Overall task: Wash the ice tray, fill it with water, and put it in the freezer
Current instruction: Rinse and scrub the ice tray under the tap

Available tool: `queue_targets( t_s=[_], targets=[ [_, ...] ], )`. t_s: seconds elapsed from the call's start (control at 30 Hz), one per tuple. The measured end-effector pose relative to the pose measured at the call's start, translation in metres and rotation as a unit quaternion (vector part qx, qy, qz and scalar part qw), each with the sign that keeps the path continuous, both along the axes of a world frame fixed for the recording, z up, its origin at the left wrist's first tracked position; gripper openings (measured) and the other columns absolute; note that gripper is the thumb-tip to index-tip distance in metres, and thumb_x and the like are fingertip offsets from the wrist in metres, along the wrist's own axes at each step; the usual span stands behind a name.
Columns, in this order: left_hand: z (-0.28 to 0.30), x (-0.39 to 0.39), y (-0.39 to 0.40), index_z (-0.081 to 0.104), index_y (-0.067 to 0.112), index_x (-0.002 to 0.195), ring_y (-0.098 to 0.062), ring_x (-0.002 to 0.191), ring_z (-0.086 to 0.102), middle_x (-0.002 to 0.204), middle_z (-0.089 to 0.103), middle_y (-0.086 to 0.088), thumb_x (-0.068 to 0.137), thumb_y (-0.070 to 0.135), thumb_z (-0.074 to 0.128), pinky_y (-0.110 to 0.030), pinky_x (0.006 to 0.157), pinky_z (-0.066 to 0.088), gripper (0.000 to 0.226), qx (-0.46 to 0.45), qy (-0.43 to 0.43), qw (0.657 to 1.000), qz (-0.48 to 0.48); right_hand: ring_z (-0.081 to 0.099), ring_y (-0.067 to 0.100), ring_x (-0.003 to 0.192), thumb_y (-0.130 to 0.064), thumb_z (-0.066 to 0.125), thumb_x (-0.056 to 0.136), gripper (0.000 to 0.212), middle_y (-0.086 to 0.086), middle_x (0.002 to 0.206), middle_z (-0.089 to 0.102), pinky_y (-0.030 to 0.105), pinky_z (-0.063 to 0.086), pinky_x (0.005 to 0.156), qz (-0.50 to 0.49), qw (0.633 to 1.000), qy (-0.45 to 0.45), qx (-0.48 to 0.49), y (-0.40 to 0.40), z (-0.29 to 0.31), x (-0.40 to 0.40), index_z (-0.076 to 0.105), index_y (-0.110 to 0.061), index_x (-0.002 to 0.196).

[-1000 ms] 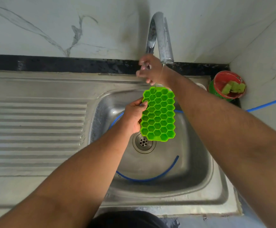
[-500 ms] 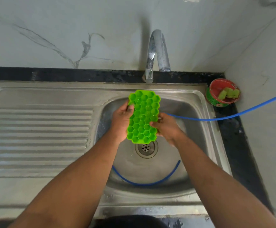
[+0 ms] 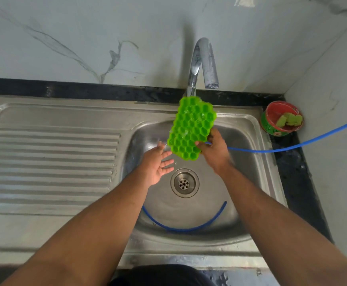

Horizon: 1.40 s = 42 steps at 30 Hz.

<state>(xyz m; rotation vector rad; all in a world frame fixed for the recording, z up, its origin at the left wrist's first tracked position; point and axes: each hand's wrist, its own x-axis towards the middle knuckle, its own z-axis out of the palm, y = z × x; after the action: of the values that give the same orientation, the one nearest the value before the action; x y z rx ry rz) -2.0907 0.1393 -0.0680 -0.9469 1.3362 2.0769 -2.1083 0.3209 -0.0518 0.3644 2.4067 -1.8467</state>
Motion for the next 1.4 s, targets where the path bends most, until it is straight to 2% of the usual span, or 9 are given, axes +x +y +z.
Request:
queue_targets(
  t_s=[0.27,0.43,0.53,0.6,0.73,0.9,1.03,1.13,1.4],
  targets=[
    [0.043,0.007,0.010,0.053,0.019,0.135,-0.042,0.119,0.058,0.132,0.061,-0.012,0.079,0.085,0.033,-0.067,0.087,0.046,0.089,0.107,0.006,0.993,-0.048,0.062,0.038,0.091,0.002,0.054,0.078,0.039,0.013,0.096,0.068,0.045,0.052,0.080,0.119,0.897,0.096,0.414,0.028,0.023,0.031,0.059,-0.014,0.114],
    [0.071,0.022,0.032,0.052,0.008,0.130,-0.031,0.086,0.069,0.120,0.067,-0.019,0.093,0.015,0.063,-0.049,0.064,0.057,0.039,0.022,0.032,0.998,-0.041,0.063,0.034,0.110,0.011,0.069,0.059,0.047,0.014,0.111,0.069,0.052,0.045,0.099,0.137,0.809,0.277,0.499,0.025,0.030,0.046,0.066,-0.005,0.103],
    [0.074,0.024,0.023,0.042,0.014,0.136,-0.029,0.090,0.067,0.128,0.062,-0.013,0.089,-0.006,0.061,-0.049,0.062,0.054,0.054,0.027,0.089,0.996,0.000,0.026,0.031,0.144,0.007,0.062,0.070,0.067,0.003,0.151,0.038,0.057,0.022,0.114,0.066,0.899,0.153,0.406,0.045,0.028,0.047,0.053,-0.025,0.128],
    [0.081,0.029,0.012,0.036,0.023,0.142,-0.028,0.094,0.065,0.125,0.061,-0.005,0.087,-0.008,0.062,-0.051,0.065,0.054,0.068,0.031,0.124,0.992,-0.015,0.040,0.028,0.134,-0.004,0.059,0.082,0.071,0.005,0.150,0.040,0.053,0.032,0.111,-0.055,0.993,0.019,0.104,0.058,0.037,0.052,0.037,-0.036,0.140],
    [0.094,0.032,-0.004,0.030,0.035,0.147,-0.024,0.100,0.062,0.121,0.059,0.003,0.087,-0.006,0.065,-0.056,0.079,0.053,0.081,-0.055,0.176,0.973,-0.136,0.064,0.025,0.094,-0.033,0.047,0.100,0.032,0.014,0.126,0.061,0.043,0.053,0.078,-0.061,0.950,-0.143,-0.269,0.059,0.076,0.068,0.055,-0.017,0.126],
    [0.079,0.034,0.000,0.022,0.047,0.144,-0.012,0.112,0.055,0.133,0.051,-0.002,0.085,0.010,0.071,-0.027,0.091,0.049,0.086,-0.349,0.414,0.834,-0.103,0.057,0.008,0.090,-0.014,0.061,0.093,0.042,-0.002,0.106,0.063,0.024,0.050,0.078,-0.122,0.987,0.089,0.053,0.042,0.073,0.079,0.049,-0.018,0.133],
    [0.027,0.075,0.016,0.049,0.014,0.138,-0.029,0.104,0.062,0.124,0.056,-0.015,0.078,0.009,0.071,-0.035,0.090,0.049,0.064,-0.453,0.213,0.830,-0.244,0.057,0.025,0.105,-0.009,0.059,0.092,0.055,0.018,0.127,0.057,0.025,0.049,0.079,0.002,0.973,-0.151,0.176,0.020,0.016,0.117,0.037,-0.006,0.143],
    [0.011,0.101,0.019,0.041,0.020,0.147,-0.028,0.097,0.060,0.127,0.049,-0.021,0.091,0.007,0.064,-0.029,0.085,0.043,0.061,-0.537,0.283,0.770,-0.197,0.056,0.031,0.114,-0.016,0.060,0.093,0.065,0.015,0.132,0.056,0.038,0.046,0.094,-0.054,0.974,-0.124,0.180,0.020,0.007,0.133,0.028,-0.013,0.149],
    [0.015,0.117,-0.008,0.065,0.006,0.114,-0.021,0.088,0.062,0.102,0.067,-0.010,0.071,0.012,0.086,-0.037,0.082,0.050,0.048,-0.357,0.257,0.891,-0.114,0.045,0.035,0.124,-0.036,0.057,0.093,0.051,0.007,0.127,0.061,0.046,0.035,0.101,-0.066,0.948,-0.135,0.281,0.020,0.019,0.172,0.043,-0.027,0.141]
  ],
)
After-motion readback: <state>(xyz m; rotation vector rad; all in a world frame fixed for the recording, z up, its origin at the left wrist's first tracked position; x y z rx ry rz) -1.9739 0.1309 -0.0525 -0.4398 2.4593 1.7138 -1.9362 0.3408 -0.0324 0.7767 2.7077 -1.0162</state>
